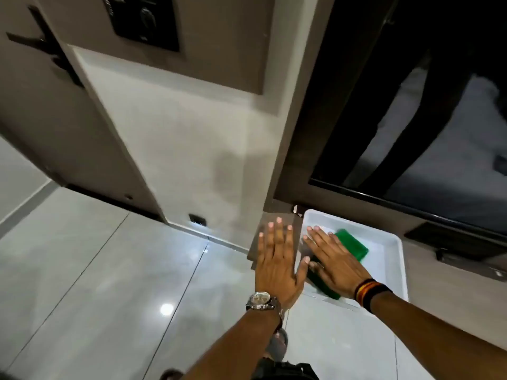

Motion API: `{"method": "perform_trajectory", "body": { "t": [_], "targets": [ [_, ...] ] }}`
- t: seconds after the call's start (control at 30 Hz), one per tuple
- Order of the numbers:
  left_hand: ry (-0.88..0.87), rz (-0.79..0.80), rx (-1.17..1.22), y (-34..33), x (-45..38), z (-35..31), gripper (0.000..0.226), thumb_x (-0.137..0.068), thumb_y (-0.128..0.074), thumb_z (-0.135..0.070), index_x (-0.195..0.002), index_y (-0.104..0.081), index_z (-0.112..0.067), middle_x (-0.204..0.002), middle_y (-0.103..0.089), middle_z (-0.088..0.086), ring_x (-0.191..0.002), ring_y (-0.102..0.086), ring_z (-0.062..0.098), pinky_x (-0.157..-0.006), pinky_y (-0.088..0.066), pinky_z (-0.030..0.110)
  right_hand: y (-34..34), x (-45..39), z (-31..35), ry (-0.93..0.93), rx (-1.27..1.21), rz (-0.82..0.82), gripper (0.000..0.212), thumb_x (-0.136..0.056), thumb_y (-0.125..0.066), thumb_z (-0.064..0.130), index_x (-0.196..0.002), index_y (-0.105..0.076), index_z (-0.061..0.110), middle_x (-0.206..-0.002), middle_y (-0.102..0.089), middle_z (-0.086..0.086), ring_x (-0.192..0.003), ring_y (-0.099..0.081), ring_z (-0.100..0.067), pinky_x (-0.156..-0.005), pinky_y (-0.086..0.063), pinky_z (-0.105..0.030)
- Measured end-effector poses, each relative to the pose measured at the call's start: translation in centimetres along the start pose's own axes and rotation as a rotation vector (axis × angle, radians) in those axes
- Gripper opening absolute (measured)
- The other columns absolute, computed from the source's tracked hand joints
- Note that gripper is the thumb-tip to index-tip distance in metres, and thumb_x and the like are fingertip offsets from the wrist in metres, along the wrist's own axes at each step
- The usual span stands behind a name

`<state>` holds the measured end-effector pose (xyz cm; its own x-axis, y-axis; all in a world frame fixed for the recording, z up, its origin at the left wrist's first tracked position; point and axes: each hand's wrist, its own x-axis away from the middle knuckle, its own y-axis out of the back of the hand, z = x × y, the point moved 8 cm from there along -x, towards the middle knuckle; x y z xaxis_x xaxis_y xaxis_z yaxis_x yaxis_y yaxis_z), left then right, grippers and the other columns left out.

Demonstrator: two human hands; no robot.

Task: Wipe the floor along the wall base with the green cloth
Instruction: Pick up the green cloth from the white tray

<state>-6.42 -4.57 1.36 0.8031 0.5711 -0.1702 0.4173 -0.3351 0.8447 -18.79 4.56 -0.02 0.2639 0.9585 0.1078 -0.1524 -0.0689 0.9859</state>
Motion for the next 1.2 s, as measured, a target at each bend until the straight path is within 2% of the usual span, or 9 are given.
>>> {"method": "perform_trajectory", "body": {
  "t": [0.17, 0.27, 0.37, 0.47, 0.53, 0.63, 0.73, 1.0, 1.2],
  "targets": [
    [0.043, 0.076, -0.034, -4.6, -0.9, -2.9, 0.080, -0.105, -0.038, -0.053, -0.172, -0.019, -0.013, -0.181, -0.005, 0.014, -0.167, -0.008, 0.035, -0.132, -0.002, 0.051, -4.4, 1.8, -5.5, -0.456, -0.095, 0.143, 0.108, -0.082, -0.011, 0.083, -0.160, 0.018, 0.015, -0.165, 0.032, -0.008, -0.154, 0.031, -0.030, -0.125, 0.013, -0.059],
    [0.063, 0.084, -0.062, -5.9, -2.2, -3.7, 0.081, -0.104, -0.033, -0.056, -0.172, -0.021, -0.012, -0.181, -0.009, 0.014, -0.167, -0.008, 0.034, -0.133, -0.001, 0.050, -5.8, 1.1, -6.1, -0.606, -0.154, 0.181, 0.114, -0.068, -0.001, 0.072, -0.159, 0.017, 0.007, -0.167, 0.027, -0.015, -0.154, 0.028, -0.036, -0.125, 0.008, -0.065],
    [0.092, 0.081, -0.046, -6.3, -2.5, -3.4, 0.083, -0.105, -0.032, -0.057, -0.173, -0.016, -0.013, -0.181, -0.003, 0.012, -0.168, -0.001, 0.031, -0.135, 0.009, 0.045, -7.2, 1.1, -6.5, -0.686, -0.215, 0.178, 0.111, -0.069, 0.006, 0.067, -0.160, 0.013, 0.003, -0.169, 0.020, -0.018, -0.156, 0.023, -0.038, -0.125, 0.007, -0.065],
    [0.141, 0.069, -0.025, -6.2, -2.6, -2.6, 0.081, -0.106, -0.032, -0.056, -0.173, -0.016, -0.014, -0.182, 0.000, 0.010, -0.169, 0.004, 0.027, -0.135, 0.012, 0.042, -8.0, 0.8, -6.6, -0.716, -0.236, 0.109, 0.103, -0.081, -0.006, 0.067, -0.161, 0.006, 0.003, -0.171, 0.011, -0.018, -0.157, 0.016, -0.038, -0.123, 0.012, -0.060],
    [0.171, 0.077, -0.040, -6.2, -2.5, -1.9, 0.080, -0.106, -0.031, -0.057, -0.173, -0.016, -0.015, -0.182, 0.001, 0.009, -0.169, 0.004, 0.027, -0.134, 0.015, 0.039, -8.4, 0.4, -6.8, -0.742, -0.227, 0.105, 0.095, -0.092, -0.027, 0.061, -0.161, 0.004, 0.002, -0.171, 0.005, -0.019, -0.158, 0.011, -0.039, -0.124, 0.010, -0.061],
    [0.175, 0.108, -0.030, -6.2, -2.8, -1.1, 0.081, -0.105, -0.027, -0.060, -0.173, -0.013, -0.018, -0.181, 0.005, 0.006, -0.168, 0.007, 0.026, -0.133, 0.020, 0.037, -8.2, 0.2, -7.3, -0.749, -0.198, 0.132, 0.090, -0.097, -0.056, 0.029, -0.161, 0.001, 0.003, -0.171, 0.003, -0.020, -0.158, 0.007, -0.040, -0.127, 0.002, -0.063],
    [0.148, 0.099, -0.027, -5.5, -3.4, -0.8, 0.081, -0.106, -0.026, -0.059, -0.173, -0.013, -0.018, -0.181, 0.006, 0.007, -0.168, 0.007, 0.026, -0.132, 0.021, 0.036, -7.3, 0.6, -8.0, -0.732, -0.189, 0.094, 0.083, -0.095, -0.054, 0.004, -0.162, -0.005, 0.004, -0.171, -0.001, -0.018, -0.159, 0.002, -0.038, -0.128, -0.005, -0.060],
    [0.113, 0.071, -0.067, -1.3, -5.1, 4.0, 0.079, -0.107, -0.022, -0.059, -0.173, -0.015, -0.018, -0.181, 0.004, 0.010, -0.168, 0.006, 0.030, -0.133, 0.020, 0.041, 2.4, 0.2, -3.9, -0.773, -0.527, -0.332, 0.063, -0.096, -0.059, -0.003, -0.155, -0.039, 0.007, -0.160, -0.042, -0.015, -0.148, -0.040, -0.037, -0.124, -0.030, -0.049],
    [0.118, -0.001, -0.069, 4.1, -4.8, 12.3, 0.075, -0.109, -0.024, -0.056, -0.172, -0.020, -0.016, -0.181, -0.003, 0.013, -0.168, -0.002, 0.033, -0.135, 0.010, 0.045, 9.4, -6.2, 8.1, -0.448, -0.638, -0.476, 0.072, -0.093, -0.055, -0.009, -0.157, -0.037, 0.017, -0.163, -0.038, 0.001, -0.150, -0.038, -0.015, -0.122, -0.034, -0.044]
  ]
}}
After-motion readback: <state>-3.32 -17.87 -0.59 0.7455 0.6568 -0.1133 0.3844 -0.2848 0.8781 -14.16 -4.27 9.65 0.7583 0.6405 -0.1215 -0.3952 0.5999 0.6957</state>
